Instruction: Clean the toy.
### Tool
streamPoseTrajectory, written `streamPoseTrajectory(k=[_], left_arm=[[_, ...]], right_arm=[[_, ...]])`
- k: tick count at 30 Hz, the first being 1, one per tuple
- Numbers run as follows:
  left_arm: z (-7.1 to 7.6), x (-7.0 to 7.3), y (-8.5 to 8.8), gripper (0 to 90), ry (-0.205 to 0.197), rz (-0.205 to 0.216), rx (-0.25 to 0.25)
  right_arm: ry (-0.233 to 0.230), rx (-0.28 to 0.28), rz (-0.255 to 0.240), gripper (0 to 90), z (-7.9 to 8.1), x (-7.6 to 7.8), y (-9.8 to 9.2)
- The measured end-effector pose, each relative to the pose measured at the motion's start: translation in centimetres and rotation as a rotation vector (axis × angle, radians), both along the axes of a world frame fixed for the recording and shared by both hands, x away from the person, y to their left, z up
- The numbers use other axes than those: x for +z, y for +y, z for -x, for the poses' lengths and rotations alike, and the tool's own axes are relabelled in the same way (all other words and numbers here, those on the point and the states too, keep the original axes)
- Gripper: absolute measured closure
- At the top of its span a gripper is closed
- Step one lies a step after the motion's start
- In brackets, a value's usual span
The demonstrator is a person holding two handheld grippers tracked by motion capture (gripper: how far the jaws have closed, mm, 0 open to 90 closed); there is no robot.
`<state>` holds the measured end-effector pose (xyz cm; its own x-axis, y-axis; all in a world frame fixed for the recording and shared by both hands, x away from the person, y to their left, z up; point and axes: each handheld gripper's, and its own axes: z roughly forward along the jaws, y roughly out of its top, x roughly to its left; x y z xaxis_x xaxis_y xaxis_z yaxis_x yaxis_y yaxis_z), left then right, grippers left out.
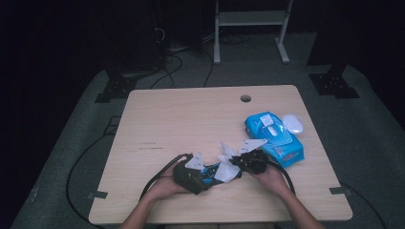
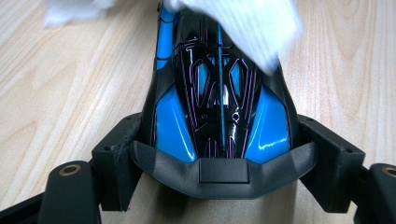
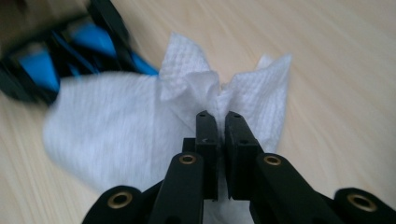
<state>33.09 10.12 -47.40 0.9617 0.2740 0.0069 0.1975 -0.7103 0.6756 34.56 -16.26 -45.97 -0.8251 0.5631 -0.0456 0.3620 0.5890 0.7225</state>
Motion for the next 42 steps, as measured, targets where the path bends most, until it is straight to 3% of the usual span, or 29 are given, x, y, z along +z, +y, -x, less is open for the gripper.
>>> streamPoseTrajectory(k=[1,3,6,11,14,17,21,23,25,27,32,38,42], left_arm=[[0.0,0.0,0.0,23.6,0.000,0.002,0.001],[0.0,0.0,0.0,23.7,-0.001,0.002,0.000],[0.0,0.0,0.0,23.7,-0.001,-0.002,-0.002],[-0.1,0.0,0.0,23.7,-0.002,0.000,-0.001],[-0.1,0.0,0.0,23.7,0.000,-0.003,-0.008],[-0.2,0.0,-0.1,23.7,0.001,0.003,-0.005],[-0.1,0.0,-0.3,23.6,0.000,0.000,-0.003],[-0.2,0.0,-0.3,23.6,0.000,-0.002,-0.005],[-0.2,0.1,-0.3,23.5,0.006,-0.005,-0.002],[-0.4,0.3,-0.3,21.1,0.055,-0.015,0.012],[-1.2,0.7,0.6,18.7,0.160,0.027,0.038],[-1.6,1.2,1.4,20.7,0.216,0.092,0.039],[-1.8,1.3,1.7,22.6,0.255,0.110,0.046]], right_arm=[[0.009,-0.015,-0.028,84.7,0.1,-0.2,-0.9],[0.031,-0.034,-0.007,84.7,0.3,-0.5,-2.0],[0.041,-0.031,0.015,84.7,0.8,-0.9,-2.5],[0.058,-0.011,0.003,84.6,1.3,-0.6,-2.6],[0.091,0.012,-0.019,84.7,1.6,-0.6,-2.9],[0.083,0.032,-0.024,84.6,1.9,0.0,-2.4],[0.085,0.089,-0.074,84.6,1.9,1.0,-0.8],[0.097,0.117,-0.055,84.6,1.9,0.7,0.0],[0.105,0.117,-0.071,84.6,1.8,0.5,-0.1],[0.123,0.115,-0.092,84.6,1.6,0.4,-0.4],[0.123,0.107,-0.091,84.5,1.7,0.5,-0.5],[0.129,0.101,-0.106,84.3,1.9,0.6,-1.3],[0.137,0.106,-0.117,84.4,1.9,0.5,-1.4]])
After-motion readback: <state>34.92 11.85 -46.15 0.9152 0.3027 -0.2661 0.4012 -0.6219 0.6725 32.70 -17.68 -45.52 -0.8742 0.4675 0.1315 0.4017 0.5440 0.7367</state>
